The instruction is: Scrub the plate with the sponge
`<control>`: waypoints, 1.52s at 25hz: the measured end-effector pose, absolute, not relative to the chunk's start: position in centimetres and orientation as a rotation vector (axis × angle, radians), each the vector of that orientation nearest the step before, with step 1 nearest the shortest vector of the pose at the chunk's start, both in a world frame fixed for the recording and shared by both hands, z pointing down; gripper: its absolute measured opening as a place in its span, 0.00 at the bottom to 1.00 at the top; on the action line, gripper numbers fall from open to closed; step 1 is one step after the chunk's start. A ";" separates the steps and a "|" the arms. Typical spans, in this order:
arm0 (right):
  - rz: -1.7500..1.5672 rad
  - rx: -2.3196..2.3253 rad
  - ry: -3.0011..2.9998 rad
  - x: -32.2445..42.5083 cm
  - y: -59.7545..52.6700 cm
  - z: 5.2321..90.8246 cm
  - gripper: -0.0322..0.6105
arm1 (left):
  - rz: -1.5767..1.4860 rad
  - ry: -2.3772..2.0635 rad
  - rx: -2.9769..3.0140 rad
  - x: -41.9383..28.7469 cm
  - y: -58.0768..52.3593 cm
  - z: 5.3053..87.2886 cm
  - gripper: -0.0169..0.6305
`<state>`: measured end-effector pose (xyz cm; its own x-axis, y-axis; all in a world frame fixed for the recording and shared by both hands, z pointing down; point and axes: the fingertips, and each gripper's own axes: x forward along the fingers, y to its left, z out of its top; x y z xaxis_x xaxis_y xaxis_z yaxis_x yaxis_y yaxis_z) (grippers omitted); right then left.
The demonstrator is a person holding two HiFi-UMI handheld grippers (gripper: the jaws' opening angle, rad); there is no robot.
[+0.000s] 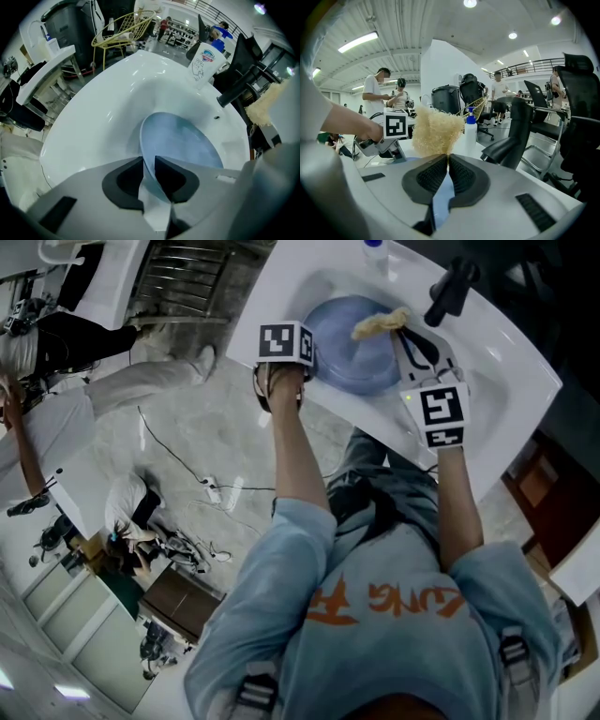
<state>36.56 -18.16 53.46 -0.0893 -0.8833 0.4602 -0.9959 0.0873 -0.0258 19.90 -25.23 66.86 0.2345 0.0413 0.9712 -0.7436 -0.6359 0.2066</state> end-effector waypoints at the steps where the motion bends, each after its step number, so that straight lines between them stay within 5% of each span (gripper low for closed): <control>1: 0.482 1.866 -2.041 36.6 -18.2 53.5 0.07 | 1.452 -0.658 1.833 19.9 -25.4 66.8 0.14; 24: 0.335 1.982 -2.076 31.6 -19.2 46.0 0.07 | 0.677 -0.919 1.923 11.8 -27.9 56.6 0.09; 38: 0.300 1.841 -2.127 22.3 -23.5 42.6 0.07 | 0.284 -0.946 2.082 3.1 -27.8 50.7 0.09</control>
